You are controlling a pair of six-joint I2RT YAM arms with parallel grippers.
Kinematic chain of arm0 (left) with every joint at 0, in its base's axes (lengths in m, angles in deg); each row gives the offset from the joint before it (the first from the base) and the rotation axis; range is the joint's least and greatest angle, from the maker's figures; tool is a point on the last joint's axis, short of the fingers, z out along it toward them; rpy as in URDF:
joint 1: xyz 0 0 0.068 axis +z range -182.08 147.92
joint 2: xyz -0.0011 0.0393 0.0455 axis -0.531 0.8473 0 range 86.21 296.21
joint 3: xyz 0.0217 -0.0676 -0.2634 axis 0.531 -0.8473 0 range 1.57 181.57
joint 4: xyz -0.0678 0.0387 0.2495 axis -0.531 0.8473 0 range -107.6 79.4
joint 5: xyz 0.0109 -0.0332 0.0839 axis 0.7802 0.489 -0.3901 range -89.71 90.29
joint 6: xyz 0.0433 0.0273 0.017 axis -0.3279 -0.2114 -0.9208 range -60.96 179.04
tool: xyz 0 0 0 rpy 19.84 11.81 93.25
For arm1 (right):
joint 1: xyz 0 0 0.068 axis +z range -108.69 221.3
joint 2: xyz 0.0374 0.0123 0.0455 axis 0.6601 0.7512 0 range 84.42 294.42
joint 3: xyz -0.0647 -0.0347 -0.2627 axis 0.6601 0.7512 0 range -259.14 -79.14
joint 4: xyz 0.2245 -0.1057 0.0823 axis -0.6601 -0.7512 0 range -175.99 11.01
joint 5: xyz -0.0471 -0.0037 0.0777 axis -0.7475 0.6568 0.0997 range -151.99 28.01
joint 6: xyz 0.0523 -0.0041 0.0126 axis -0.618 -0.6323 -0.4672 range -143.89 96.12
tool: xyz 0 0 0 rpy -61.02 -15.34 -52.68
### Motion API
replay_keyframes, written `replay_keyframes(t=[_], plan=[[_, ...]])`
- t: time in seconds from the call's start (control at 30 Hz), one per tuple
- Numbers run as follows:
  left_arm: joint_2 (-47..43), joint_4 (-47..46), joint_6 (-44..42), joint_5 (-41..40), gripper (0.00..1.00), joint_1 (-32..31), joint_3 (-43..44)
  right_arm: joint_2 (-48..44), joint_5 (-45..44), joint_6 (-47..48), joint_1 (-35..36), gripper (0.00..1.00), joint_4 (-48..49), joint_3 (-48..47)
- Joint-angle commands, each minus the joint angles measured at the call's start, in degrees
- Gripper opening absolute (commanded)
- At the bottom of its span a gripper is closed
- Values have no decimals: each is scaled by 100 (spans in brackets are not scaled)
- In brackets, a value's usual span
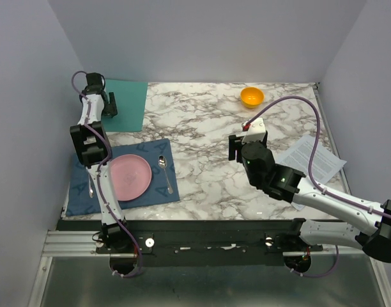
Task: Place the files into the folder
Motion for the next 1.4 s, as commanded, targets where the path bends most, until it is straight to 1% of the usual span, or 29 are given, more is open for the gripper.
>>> replay_keyframes(t=[0.0,0.1,0.13,0.17,0.3,0.37,0.43,0.5,0.6,0.63,0.67,0.83,0.9,1.03,1.13,1.17,1.23,1.27,1.33,1.37], plan=[[-118,361,-891,355,97,-391,-774,-93,-312,32,77,74,107,-100],[-259,475,-1199,566,96,-548,-941,-190,-365,-3,95,74,63,-57],[-303,484,-1287,480,97,-619,-1063,-216,-383,-29,104,74,37,-39],[-381,458,-1514,409,97,-689,-1152,-277,-400,-73,104,73,11,-21],[-549,292,-1866,76,99,-962,-1468,-401,-497,-213,112,73,-139,67],[-576,230,-1894,-57,99,-1041,-1548,-454,-567,-292,121,72,-235,110],[-593,352,-1824,-5,99,-998,-1461,-533,-559,-293,112,72,-297,146],[-811,379,-1684,416,99,-840,-1390,-568,-567,-363,113,72,-341,190],[-840,668,-1306,890,99,-462,-706,-603,-506,-398,121,72,-341,251],[-804,791,-1148,901,99,-392,-313,-568,-480,-416,121,72,-341,251],[-769,810,-1060,883,99,-261,-152,-551,-479,-433,130,72,-341,234],[-611,696,-304,848,99,118,280,-445,-436,-495,139,72,-333,155],[-576,617,-85,752,99,215,219,-419,-418,-495,156,72,-315,163],[-479,397,-4,85,99,224,-27,-436,-427,-486,156,72,-323,172],[-339,292,-48,-548,99,207,-89,-489,-444,-504,156,71,-323,207],[-321,256,-100,-924,99,198,-115,-515,-436,-530,165,69,-315,233],[-294,73,-171,-1251,98,198,-264,-568,-418,-530,165,68,-315,269],[-320,2,-206,-1322,94,224,-360,-594,-401,-539,156,67,-315,286],[-470,-209,-206,-1305,90,259,-624,-621,-374,-556,156,66,-324,322],[-496,-253,-206,-1297,85,259,-669,-630,-348,-565,165,66,-324,339]])
